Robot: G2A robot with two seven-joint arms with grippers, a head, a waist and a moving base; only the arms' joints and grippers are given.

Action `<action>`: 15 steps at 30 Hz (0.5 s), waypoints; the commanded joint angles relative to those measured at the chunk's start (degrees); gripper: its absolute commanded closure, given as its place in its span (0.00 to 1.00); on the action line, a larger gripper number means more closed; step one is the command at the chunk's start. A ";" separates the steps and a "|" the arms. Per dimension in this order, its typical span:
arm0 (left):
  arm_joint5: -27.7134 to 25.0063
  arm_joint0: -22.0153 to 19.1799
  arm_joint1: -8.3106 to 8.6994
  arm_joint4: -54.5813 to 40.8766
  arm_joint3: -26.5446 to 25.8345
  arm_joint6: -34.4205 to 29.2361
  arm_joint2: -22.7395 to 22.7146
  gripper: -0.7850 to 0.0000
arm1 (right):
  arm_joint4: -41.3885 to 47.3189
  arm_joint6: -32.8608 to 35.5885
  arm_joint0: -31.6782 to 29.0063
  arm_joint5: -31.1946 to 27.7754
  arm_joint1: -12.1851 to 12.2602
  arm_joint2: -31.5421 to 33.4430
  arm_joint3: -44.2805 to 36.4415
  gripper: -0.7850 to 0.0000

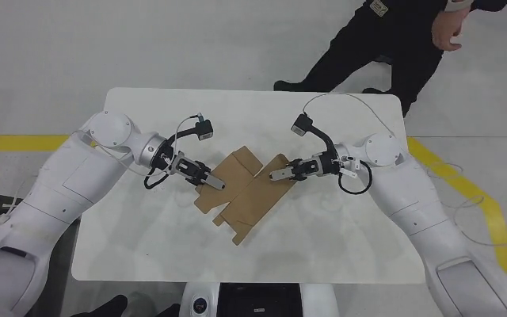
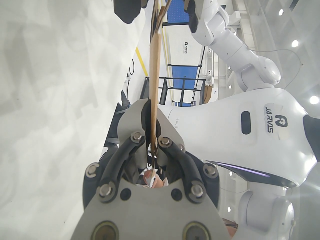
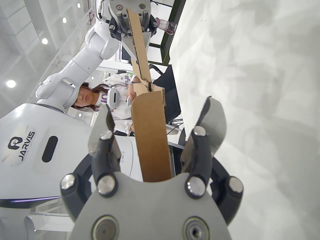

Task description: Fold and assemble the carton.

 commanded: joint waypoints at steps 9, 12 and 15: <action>-0.11 -0.17 0.07 -0.14 0.22 0.11 0.12 1.00 | 1.31 -0.32 0.94 -0.32 0.47 -1.82 0.48 1.00; -0.29 -0.24 0.02 -0.86 1.01 0.29 -0.06 0.47 | 1.99 -0.41 1.10 -0.40 0.58 -2.28 0.68 1.00; -0.04 -0.32 -0.19 -2.40 2.37 0.05 -0.39 0.00 | 3.00 -1.21 1.16 -1.20 0.68 -2.27 1.46 1.00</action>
